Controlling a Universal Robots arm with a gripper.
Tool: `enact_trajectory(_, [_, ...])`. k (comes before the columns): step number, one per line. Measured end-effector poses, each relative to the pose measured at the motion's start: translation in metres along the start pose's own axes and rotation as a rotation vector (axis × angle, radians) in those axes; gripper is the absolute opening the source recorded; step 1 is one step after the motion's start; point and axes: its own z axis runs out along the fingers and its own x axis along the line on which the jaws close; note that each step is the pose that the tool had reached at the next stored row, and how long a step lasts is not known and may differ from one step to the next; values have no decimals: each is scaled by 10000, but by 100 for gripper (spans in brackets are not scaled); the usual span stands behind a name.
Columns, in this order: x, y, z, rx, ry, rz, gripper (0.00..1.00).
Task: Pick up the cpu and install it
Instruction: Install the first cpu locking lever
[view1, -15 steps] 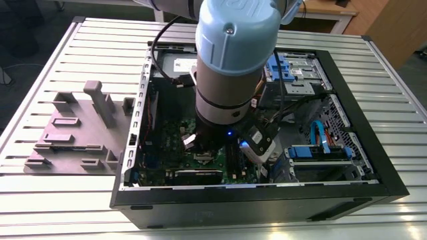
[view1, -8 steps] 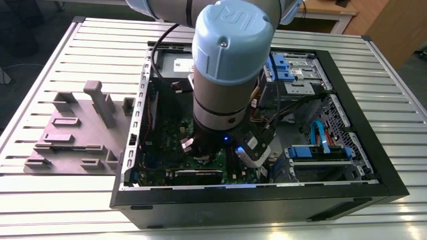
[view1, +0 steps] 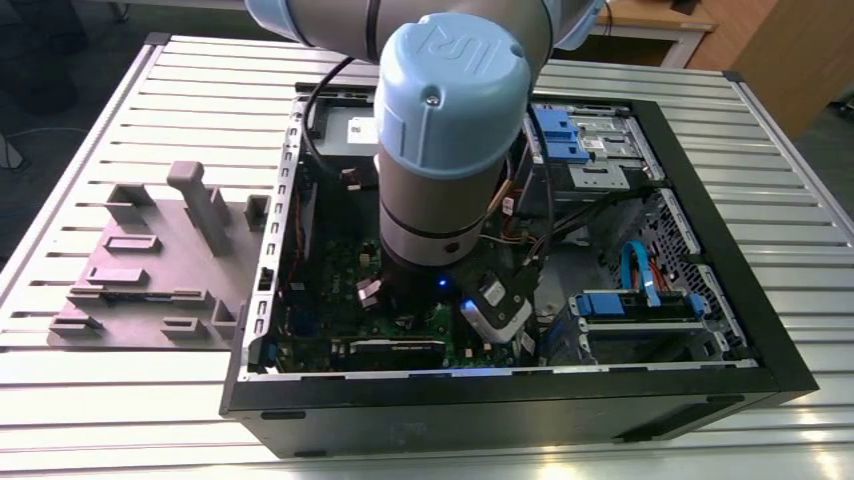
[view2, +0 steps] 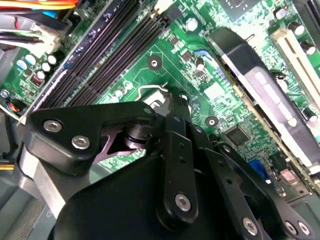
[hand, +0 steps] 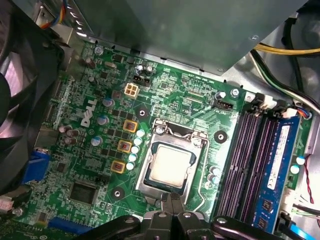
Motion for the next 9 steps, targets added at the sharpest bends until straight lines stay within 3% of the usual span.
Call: enact_trajectory(9, [2, -13, 47, 118, 28, 146, 10])
